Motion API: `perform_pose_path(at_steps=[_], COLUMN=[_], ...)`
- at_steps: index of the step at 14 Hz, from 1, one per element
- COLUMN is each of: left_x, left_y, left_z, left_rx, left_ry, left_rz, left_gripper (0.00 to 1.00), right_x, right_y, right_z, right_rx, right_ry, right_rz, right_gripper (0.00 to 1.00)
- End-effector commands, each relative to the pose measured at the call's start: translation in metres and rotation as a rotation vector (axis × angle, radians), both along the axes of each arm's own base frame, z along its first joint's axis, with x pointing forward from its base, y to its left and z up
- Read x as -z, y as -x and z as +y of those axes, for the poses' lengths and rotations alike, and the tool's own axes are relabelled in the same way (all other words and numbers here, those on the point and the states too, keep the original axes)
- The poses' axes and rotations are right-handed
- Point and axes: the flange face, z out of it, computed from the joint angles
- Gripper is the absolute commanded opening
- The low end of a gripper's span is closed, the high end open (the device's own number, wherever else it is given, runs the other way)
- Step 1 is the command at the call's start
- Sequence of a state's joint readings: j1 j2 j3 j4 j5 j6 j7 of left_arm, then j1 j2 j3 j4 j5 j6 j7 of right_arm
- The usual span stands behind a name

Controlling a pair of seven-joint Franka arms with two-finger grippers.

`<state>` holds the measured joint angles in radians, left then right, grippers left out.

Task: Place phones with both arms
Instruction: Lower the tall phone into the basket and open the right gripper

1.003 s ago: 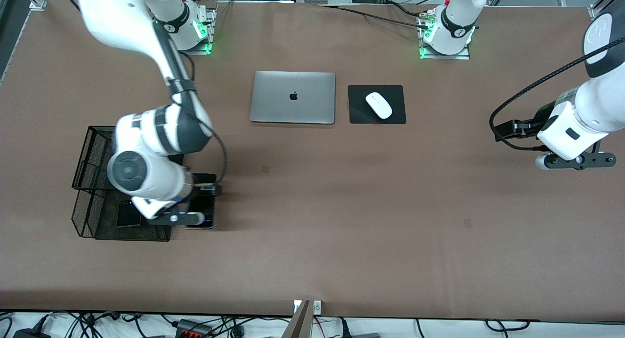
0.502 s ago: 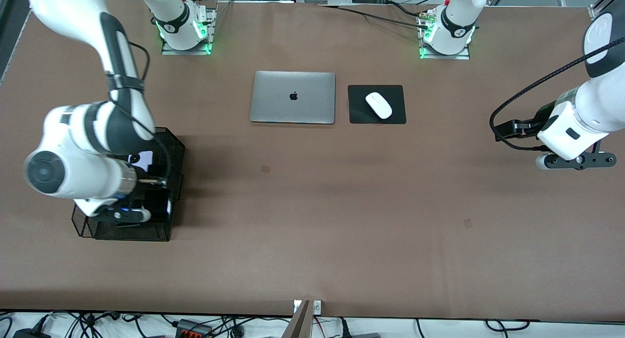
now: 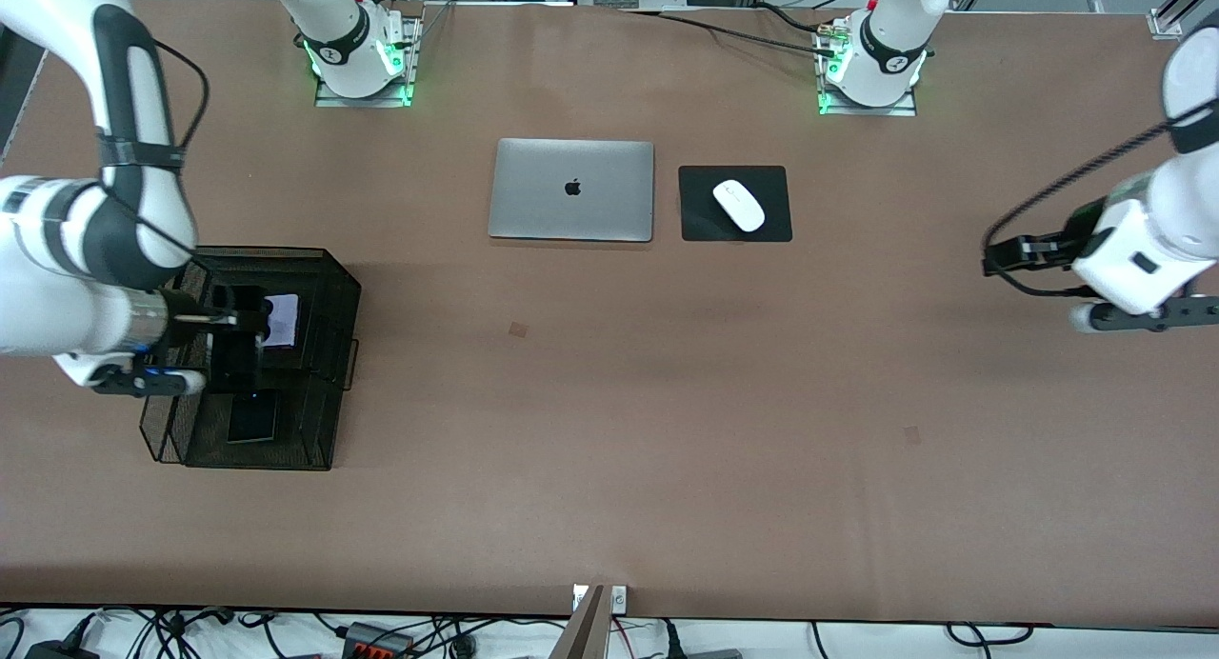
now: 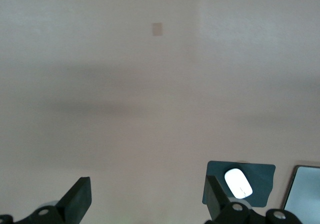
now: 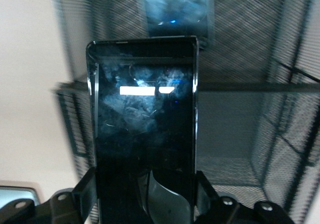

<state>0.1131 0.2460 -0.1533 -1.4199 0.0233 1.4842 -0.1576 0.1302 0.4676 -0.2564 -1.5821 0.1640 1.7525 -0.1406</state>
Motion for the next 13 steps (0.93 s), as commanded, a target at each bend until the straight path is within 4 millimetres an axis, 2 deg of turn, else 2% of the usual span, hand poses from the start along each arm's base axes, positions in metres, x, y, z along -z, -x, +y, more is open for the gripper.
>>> perform_pose_path(at_steps=[1,2,7,13], left_x=[-0.011,-0.016,-0.015,-0.011], left_y=[0.000,0.003,0.003,0.003], left_z=[0.014,0.011,0.006,0.015], left_rx=[-0.035,-0.045,-0.070,-0.029], left_ry=[0.000,-0.007,-0.003,0.068], left_rz=[-0.030,-0.037,-0.057,-0.050], left_gripper=[1.00,1.00,1.00,1.00], right_x=[-0.001,0.002,0.011,0.034], right_y=[0.017,0.019,0.025,0.023], right_z=[-0.028,-0.033,-0.042,-0.050], right_rx=[-0.006,0.001,0.010,0.025], right_ry=[-0.018,-0.018,-0.010,-0.003], right_rz=[0.014,0.020,0.041,0.055], right_gripper=[0.29,0.29,0.29,0.29])
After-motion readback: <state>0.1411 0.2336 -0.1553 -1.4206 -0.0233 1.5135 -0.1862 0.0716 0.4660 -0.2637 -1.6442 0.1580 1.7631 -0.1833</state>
